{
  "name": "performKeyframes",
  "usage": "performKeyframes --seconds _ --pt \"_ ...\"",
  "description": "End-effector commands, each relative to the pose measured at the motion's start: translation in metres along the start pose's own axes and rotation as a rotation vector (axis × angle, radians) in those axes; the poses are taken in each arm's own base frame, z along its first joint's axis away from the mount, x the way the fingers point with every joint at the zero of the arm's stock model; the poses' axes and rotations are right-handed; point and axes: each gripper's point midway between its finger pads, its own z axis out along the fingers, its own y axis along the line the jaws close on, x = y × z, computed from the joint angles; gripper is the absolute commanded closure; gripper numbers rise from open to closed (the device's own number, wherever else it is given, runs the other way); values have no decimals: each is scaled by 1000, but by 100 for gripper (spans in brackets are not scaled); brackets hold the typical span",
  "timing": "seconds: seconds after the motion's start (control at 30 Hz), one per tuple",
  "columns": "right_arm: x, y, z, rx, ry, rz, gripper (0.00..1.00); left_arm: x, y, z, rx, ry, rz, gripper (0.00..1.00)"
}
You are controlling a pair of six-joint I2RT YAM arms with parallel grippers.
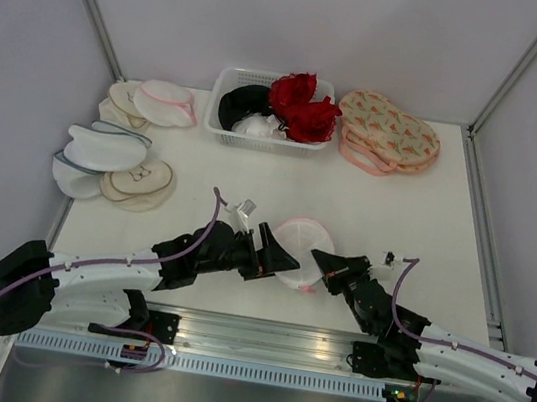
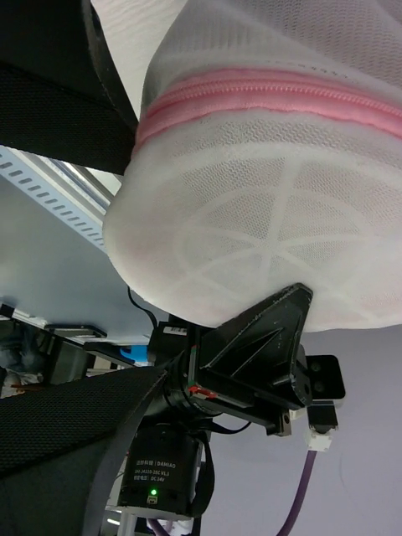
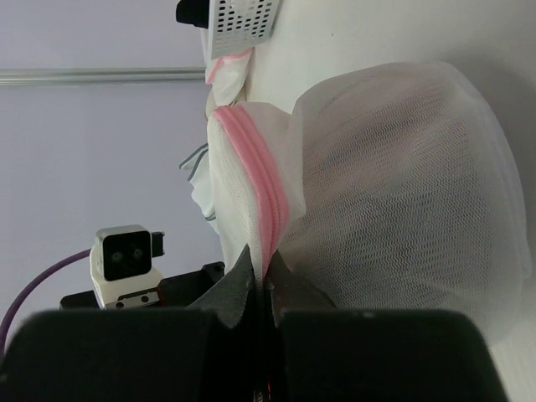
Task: Unzip the laundry bag and remove the bra
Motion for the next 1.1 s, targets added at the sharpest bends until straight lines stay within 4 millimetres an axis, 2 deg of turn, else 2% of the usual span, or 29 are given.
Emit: performKeyframes --seconds 0.0,0.07,0.17,0.2,0.27,0.3,0.33,0.37,0.47,0.5,0.53,0.57,0.6,0.63,0.67,0.7,0.73,0.77,0.8,0.87,0.9,0.97,1.07 --pt "4 31 -4 -109 27 85 100 -7 -31 5 74 -25 -36 5" --pt "4 35 -6 -129 32 101 100 -12 -30 3 77 -55 -29 6" --pt "10 34 -6 -125 59 78 99 -22 -31 0 72 -109 6 14" --pt "14 34 -6 -120 75 59 99 -27 -32 -1 74 -136 19 27" --pt "18 35 -6 -119 94 39 100 -34 -34 -1 76 -167 57 47" --pt "19 39 -7 -124 99 28 100 -35 -35 -1 76 -171 68 65" --pt "23 38 -7 -125 115 -13 100 -37 -36 0 75 -175 73 74" --pt "24 38 -7 -117 119 -29 100 -36 -33 3 60 -169 74 97" --pt "29 40 -9 -106 147 -119 100 -36 -29 6 48 -163 88 98" --pt "30 42 -9 -85 148 -166 94 -37 -28 6 43 -166 93 98" --pt "29 46 -10 -89 151 -201 80 -41 -25 6 30 -177 95 98" --pt "30 46 -12 -92 158 -303 46 -43 -21 5 17 -187 102 98" --pt "27 48 -14 -54 159 -358 34 -51 -16 2 -3 -211 107 98" --pt "25 47 -15 -36 160 -403 19 -58 -10 0 -26 -231 109 98" --pt "22 61 -17 -49 150 -463 13 -63 -6 -2 -40 -244 111 98" --pt "17 39 -18 48 160 -543 10 -74 -1 -7 -54 -275 109 98" --pt "16 36 -20 73 167 -590 10 -79 3 -9 -67 -291 113 98" --pt "16 43 -21 81 172 -623 10 -84 7 -11 -80 -301 110 98" --pt "13 25 -21 153 189 -697 10 -92 10 -14 -86 -317 104 98" --pt "18 20 -22 170 235 -755 12 -103 15 -16 -99 -339 97 98" --pt "23 11 -22 191 275 -800 13 -106 17 -17 -102 -342 93 98" --pt "36 4 -24 180 348 -838 18 -112 18 -18 -98 -344 83 98" --pt "43 5 -25 155 374 -898 27 -112 17 -17 -77 -322 66 98"
